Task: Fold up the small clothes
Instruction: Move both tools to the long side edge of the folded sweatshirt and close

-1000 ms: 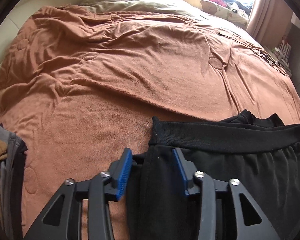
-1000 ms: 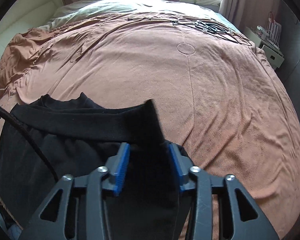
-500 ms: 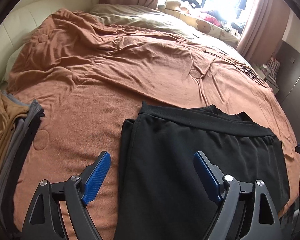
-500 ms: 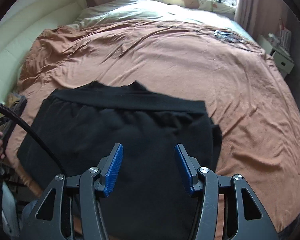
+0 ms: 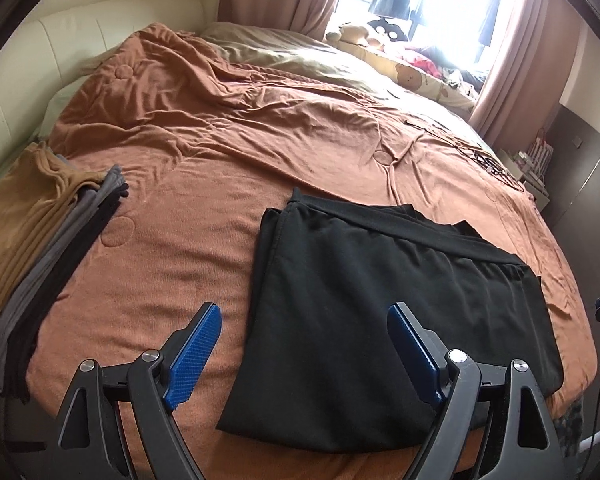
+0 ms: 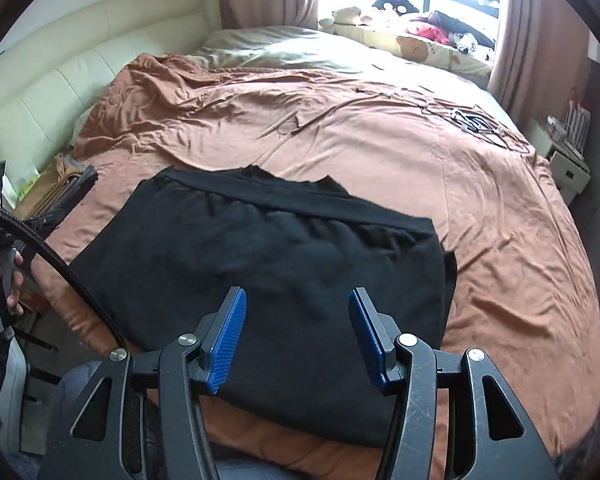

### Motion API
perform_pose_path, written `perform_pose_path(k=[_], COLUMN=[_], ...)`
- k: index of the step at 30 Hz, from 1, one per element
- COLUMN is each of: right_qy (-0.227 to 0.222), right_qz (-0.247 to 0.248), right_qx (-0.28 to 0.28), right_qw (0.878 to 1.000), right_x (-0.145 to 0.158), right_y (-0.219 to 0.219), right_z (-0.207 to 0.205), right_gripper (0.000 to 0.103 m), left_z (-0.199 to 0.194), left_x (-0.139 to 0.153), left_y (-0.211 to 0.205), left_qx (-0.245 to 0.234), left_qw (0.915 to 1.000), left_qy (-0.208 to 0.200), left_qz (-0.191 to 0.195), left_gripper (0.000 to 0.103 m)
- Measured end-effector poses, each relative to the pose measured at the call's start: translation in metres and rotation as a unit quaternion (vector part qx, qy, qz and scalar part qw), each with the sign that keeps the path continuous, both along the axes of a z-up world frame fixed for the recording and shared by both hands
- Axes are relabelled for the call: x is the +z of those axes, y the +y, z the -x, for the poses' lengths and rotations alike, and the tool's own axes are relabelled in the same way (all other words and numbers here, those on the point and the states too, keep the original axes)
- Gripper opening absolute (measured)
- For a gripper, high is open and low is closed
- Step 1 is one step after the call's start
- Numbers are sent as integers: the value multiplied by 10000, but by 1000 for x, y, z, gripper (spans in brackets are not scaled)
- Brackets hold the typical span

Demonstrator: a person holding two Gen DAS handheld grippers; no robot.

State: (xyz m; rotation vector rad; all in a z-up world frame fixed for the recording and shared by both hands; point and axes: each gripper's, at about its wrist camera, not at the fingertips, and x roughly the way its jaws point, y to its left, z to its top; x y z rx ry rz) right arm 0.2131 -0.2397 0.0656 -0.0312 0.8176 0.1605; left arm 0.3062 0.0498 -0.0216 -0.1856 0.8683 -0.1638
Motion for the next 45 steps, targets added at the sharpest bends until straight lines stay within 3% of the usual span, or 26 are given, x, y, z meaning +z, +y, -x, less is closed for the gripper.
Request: perform_pose_path(k=[3, 7, 12, 13, 15, 16, 18, 23, 30, 34, 36, 39, 43, 45], right_qy=[101, 22, 233, 207, 226, 247, 308, 475, 584, 651, 713, 833, 947, 1001], right_qz=[-482, -110, -251, -182, -160, -183, -197, -512, -691, -832, -928, -1026, -1130, -1199], right_qx=[268, 56, -63, -81, -152, -158, -128, 286, 527, 548, 542, 516, 491, 496], right_qw=[9984, 9999, 9994, 9996, 9995, 9994, 9992, 9971, 9945, 9929, 9916, 9899, 9879, 9865], right_x=[-2, -4, -16, -18, -25, -27, -34, -54, -75, -90, -97, -109, -123, -132], right_y=[7, 18, 34, 39, 49, 52, 61, 73, 71, 68, 64, 61, 65, 65], right_z=[11, 23, 20, 14, 12, 10, 5, -12, -34, -47, -52, -61, -72, -78], right_gripper=[51, 51, 52, 54, 88, 92, 92, 92, 92, 91, 85, 79, 64, 51], left_z=[14, 30, 45, 48, 53, 55, 59, 67, 70, 68, 67, 63, 55, 51], left_x=[-3, -8, -24, -27, -35, -38, -43, -47, -63, -75, -79, -87, -98, -104], left_y=[1, 1, 6, 7, 9, 10, 13, 23, 42, 49, 49, 49, 47, 45], left_qx=[-8, -83, -116, -95, -70, -69, -18, 273, 471, 600, 583, 591, 611, 649], left_qw=[10000, 9999, 9997, 9997, 9995, 9994, 9992, 9992, 9970, 9935, 9927, 9905, 9861, 9841], left_qy=[7, 54, 206, 238, 306, 342, 387, 295, 451, 641, 674, 824, 1047, 1151], left_qz=[6, -38, 32, 51, 68, 83, 101, 53, 414, 720, 807, 931, 1134, 1190], left_gripper=[86, 86, 86, 86, 86, 87, 94, 99, 100, 99, 97, 88, 73, 68])
